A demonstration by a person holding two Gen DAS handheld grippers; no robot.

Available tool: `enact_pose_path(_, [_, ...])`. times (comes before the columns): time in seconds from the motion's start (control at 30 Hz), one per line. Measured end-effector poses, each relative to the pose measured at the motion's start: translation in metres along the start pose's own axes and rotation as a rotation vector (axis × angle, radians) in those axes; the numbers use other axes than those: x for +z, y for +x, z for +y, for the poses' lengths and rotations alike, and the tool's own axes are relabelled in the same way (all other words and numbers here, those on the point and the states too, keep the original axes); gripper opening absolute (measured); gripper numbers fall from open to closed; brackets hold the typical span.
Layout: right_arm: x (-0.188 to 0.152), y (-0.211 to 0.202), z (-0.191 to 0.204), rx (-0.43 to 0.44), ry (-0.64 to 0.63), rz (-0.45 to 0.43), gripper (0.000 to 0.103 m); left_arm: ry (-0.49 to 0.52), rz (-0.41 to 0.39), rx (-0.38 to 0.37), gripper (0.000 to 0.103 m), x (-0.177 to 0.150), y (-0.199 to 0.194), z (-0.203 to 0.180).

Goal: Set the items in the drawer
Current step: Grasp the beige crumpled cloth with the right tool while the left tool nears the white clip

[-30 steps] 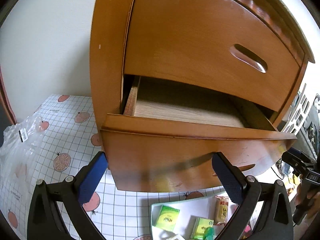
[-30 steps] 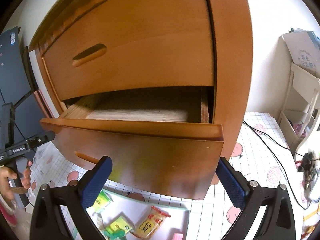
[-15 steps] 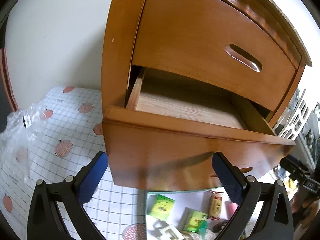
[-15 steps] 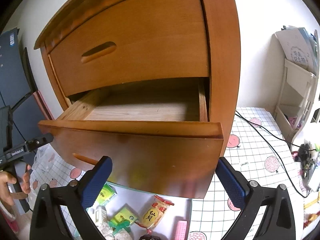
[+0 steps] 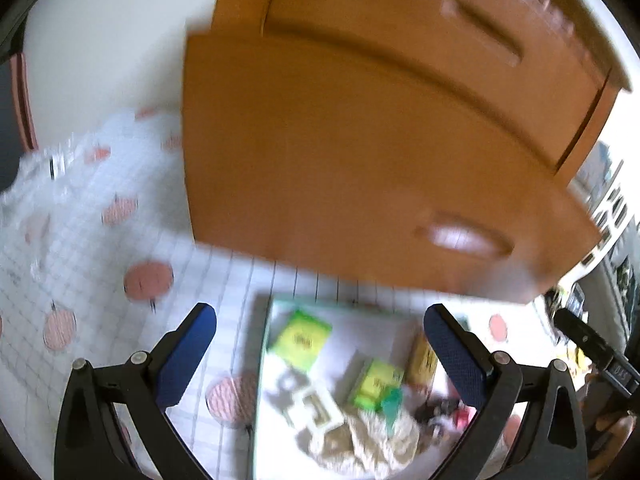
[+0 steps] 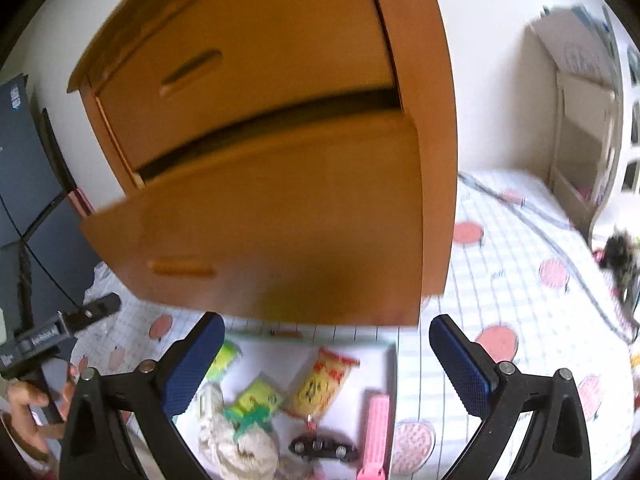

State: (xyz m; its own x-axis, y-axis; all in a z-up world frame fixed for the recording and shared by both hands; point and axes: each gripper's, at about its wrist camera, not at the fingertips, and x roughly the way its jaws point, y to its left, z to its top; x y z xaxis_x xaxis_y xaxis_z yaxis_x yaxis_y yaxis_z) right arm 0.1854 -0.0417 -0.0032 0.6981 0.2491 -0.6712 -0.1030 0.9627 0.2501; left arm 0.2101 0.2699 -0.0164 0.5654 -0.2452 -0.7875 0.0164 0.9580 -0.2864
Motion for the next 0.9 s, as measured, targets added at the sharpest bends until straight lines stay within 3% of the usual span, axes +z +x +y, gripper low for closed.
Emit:
enact_pose_path(0.2, [-0.020,0.017,-0.019,-0.041,0.064,0.126,0.103,-0.045,0.173,-0.009,0.103,-0.030,0.027,-0.002])
enact_pose_path(0.3, [-0.030,0.022,-0.024,-0.083,0.042,0.188,0.103,-0.033,0.256,0.027,0.103,-0.049,0.039,-0.006])
enact_pose_path(0.47, [-0.041,0.026,-0.026,-0.060,0.073,0.255,0.103,-0.002,0.337,0.055,0.103,-0.068,0.053,-0.014])
enact_pose_path(0.63, [-0.057,0.045,-0.006,-0.058,-0.003,0.349,0.099,-0.008,0.437,0.050,0.103,-0.085,0.074,-0.015])
enact_pose_path(0.77, [-0.070,0.060,0.007,-0.059,-0.088,0.403,0.096,-0.005,0.487,0.041,0.099,-0.094,0.081,-0.016])
enact_pose_path(0.9, [-0.080,0.068,0.017,-0.024,-0.114,0.442,0.093,-0.045,0.474,0.028,0.098,-0.089,0.078,-0.007])
